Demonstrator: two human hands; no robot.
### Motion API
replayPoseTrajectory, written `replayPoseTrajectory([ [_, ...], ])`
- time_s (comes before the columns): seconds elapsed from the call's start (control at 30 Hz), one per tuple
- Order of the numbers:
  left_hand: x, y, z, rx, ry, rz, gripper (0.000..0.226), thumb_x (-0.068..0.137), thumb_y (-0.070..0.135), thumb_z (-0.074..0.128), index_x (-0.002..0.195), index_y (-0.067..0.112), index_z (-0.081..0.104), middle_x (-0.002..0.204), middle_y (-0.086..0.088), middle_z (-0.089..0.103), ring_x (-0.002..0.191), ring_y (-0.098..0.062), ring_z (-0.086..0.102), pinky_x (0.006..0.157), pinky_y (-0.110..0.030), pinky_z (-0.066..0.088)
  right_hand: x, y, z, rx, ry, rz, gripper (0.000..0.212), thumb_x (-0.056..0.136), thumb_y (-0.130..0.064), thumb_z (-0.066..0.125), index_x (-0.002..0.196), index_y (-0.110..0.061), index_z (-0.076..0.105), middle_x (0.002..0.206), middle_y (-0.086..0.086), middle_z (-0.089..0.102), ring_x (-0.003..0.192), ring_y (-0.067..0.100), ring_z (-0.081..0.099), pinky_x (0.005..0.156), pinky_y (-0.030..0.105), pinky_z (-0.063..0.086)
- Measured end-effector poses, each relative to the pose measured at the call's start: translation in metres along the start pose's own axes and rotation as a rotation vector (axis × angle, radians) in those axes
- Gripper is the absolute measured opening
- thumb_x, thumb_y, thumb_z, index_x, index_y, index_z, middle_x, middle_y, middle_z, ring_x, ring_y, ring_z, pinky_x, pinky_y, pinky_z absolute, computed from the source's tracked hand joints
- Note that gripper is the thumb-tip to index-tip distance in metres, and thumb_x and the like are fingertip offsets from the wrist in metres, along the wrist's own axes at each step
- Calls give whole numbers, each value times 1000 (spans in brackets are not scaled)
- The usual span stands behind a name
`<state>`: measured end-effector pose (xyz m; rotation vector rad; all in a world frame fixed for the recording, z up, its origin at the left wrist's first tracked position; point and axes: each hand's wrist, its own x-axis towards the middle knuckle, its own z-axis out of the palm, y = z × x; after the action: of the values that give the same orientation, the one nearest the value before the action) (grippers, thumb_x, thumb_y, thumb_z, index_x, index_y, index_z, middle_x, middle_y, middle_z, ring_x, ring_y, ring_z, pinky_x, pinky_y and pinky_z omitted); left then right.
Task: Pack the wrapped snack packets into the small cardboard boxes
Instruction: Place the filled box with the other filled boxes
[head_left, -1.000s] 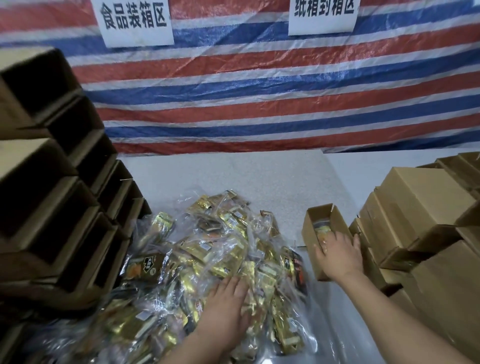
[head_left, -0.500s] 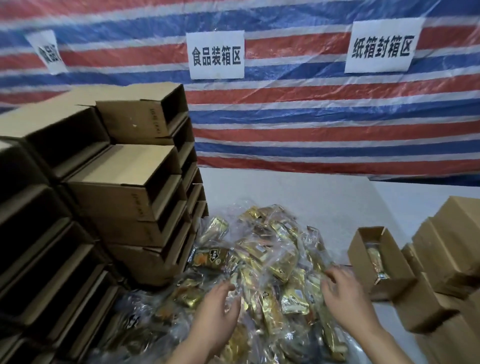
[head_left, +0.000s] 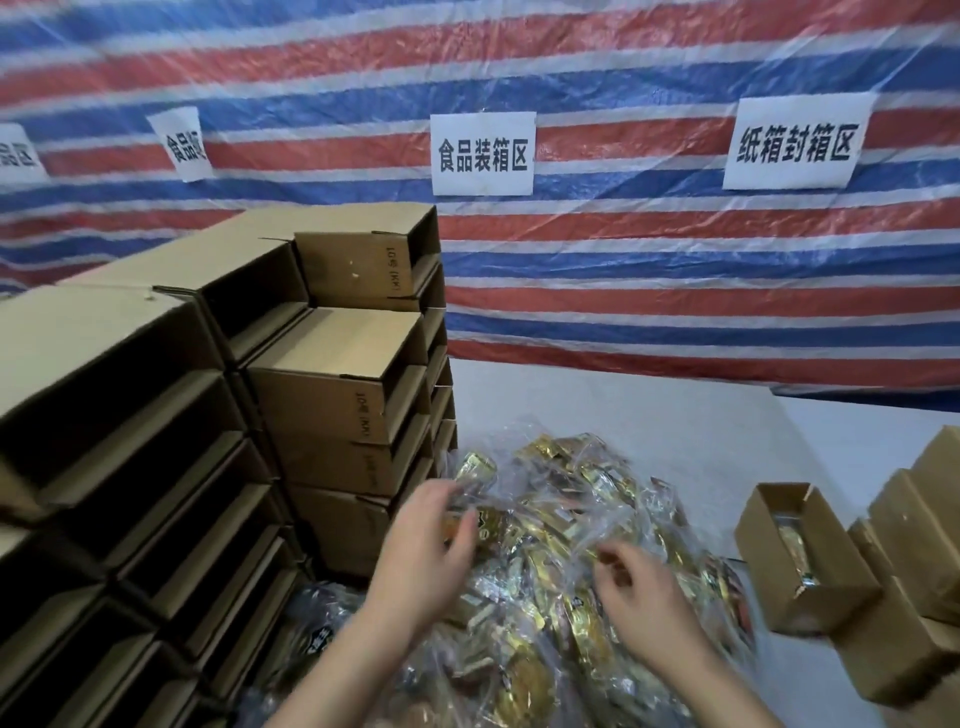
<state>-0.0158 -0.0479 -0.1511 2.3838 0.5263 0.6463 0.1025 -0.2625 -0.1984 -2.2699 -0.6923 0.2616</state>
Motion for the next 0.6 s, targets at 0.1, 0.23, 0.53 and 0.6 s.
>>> replayPoseTrajectory([
  [0.1,65,25,-76,176,264,92,36,96,32,54,126,13,61,121,1,62,113,-14,54,98,-27,40,38,-66,-8,39,31,-154,26,99,-32,54,125,-31,56,107,-22,57,96,-10,54,77,9,43],
  [0.23,118,44,-167,511,368,15,47,99,39,50,139,15,51,138,-7,54,128,-25,49,108,-40,39,80,-164,-12,57,83,-399,35,98,-37,52,130,-25,57,111,-18,53,103,2,53,89,23,44],
  [0.53,69,10,-267,998,205,-302,58,90,51,59,136,17,50,135,-9,54,126,-29,50,101,-45,44,112,-314,35,80,-71,-734,43,97,-33,56,138,-22,51,136,-3,53,124,10,49,94,20,35],
  [0.6,63,-1,-276,1041,91,-424,59,89,51,60,136,18,47,136,-9,52,126,-29,48,100,-45,43,115,-332,41,107,-93,-732,43,97,-31,56,138,-21,51,137,-2,52,126,13,49,96,22,35],
])
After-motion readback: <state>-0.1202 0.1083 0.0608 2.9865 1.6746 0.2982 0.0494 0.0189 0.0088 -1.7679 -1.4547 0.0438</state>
